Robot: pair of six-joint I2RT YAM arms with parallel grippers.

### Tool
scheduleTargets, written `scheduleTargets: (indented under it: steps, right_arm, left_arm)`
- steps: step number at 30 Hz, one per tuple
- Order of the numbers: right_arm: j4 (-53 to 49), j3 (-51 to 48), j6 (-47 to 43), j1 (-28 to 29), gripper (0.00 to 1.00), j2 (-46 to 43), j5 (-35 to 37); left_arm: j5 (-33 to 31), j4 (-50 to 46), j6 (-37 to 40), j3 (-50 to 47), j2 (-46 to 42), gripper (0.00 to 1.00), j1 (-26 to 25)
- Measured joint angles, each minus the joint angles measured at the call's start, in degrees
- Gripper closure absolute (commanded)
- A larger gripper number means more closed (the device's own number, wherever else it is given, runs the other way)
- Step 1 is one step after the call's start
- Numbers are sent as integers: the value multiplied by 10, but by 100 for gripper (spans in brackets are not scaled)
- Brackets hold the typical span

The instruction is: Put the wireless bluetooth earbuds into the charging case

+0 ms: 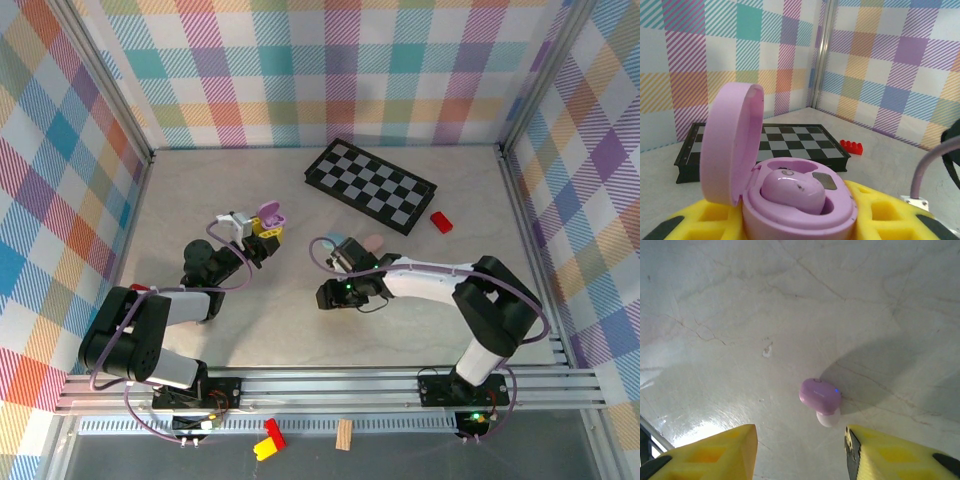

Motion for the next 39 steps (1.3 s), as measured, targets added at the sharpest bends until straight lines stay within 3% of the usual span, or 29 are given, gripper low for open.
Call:
scheduleTargets:
  steps: [9,22,33,39]
  right_arm:
    - [17,49,-18,-18,51,76,-33]
    - [67,-6,-17,-22,61,52,-72]
    - [79,-20,-14,-22,76,51,-80]
    - [76,-20,-16,-22,78,51,-80]
  left_arm:
    - [13,0,-2,0,-8,72,0]
    - [16,0,-6,2,-8,72,0]
    - [19,0,-8,10,-8,72,0]
    - [19,0,-8,10,-8,72,0]
